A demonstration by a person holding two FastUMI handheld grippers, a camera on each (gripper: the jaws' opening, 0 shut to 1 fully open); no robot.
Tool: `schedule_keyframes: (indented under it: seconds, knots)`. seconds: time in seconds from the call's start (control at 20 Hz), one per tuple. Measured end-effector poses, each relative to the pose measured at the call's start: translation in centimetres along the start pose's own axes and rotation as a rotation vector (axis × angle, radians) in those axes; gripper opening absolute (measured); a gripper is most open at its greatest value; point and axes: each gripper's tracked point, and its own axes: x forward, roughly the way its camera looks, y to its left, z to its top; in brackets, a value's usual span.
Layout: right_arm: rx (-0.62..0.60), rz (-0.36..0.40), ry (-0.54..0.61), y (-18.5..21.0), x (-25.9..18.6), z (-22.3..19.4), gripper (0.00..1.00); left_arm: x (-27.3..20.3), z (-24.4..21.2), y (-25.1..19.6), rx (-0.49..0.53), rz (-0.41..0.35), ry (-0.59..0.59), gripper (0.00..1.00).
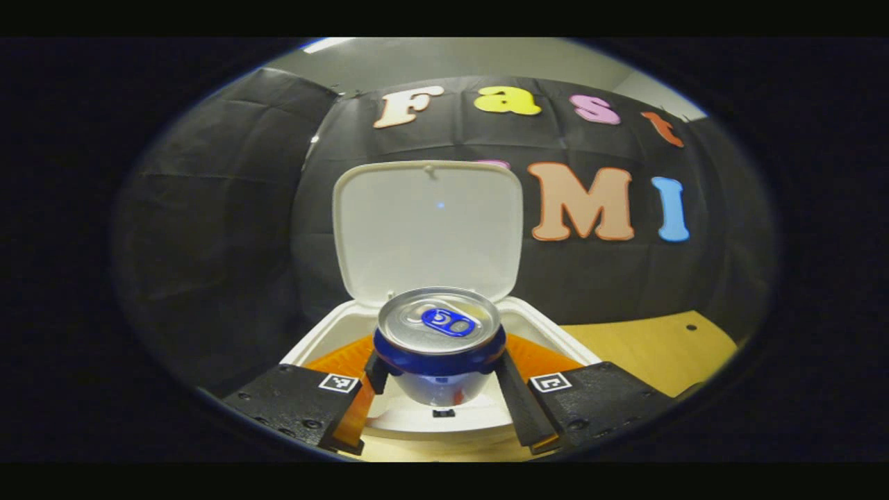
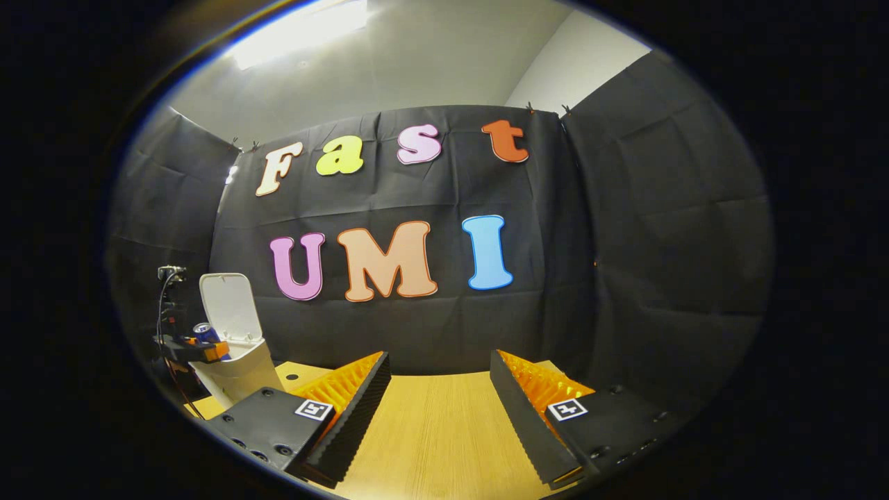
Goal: Press the lid of the desktop garbage bin to open it, pick up the crumpled paper on the desktop and throw it into the bin, then pick up the pop can on the desktop and drop it into the bin, and finally close the garbage bin lid.
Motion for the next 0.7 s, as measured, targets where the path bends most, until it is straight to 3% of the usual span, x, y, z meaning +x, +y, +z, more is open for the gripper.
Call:
schedule_keyframes:
  seconds: [0.2, 0.25, 0.35, 0.55, 0.6, 0.65, 0.7]
  knots:
    - [0.0, -0.009, 0.001, 0.2, -0.3, 0.0, 0.96, 0.1, -0.3, -0.3, 0.003, -0.013, -0.003, 0.82]
    - [-0.001, -0.013, 0.0, 0.3, -0.5, 0.0, 1.0, 0.0, 0.0, -0.2, 0.006, -0.01, -0.004, 0.85]
    - [0.003, -0.02, -0.004, 0.2, -0.7, 0.0, 0.96, -0.4, 1.4, -0.3, 0.007, -0.014, -0.022, 0.9]
    - [0.012, -0.03, -0.007, 0.1, -1.5, -0.2, 0.96, -0.6, 7.6, -0.2, 0.019, -0.03, -0.114, 0.91]
    - [0.013, -0.033, -0.004, 0.1, -1.7, -0.3, 1.0, -0.4, 9.5, -0.2, 0.022, -0.035, -0.139, 0.93]
    - [0.015, -0.04, -0.003, 0.1, -1.9, -0.4, 0.96, -0.1, 11.3, -0.1, 0.024, -0.046, -0.161, 0.91]
    - [0.018, -0.045, -0.004, 0.1, -2.0, -0.4, 1.0, 0.5, 13.1, 0.0, 0.021, -0.056, -0.178, 0.92]
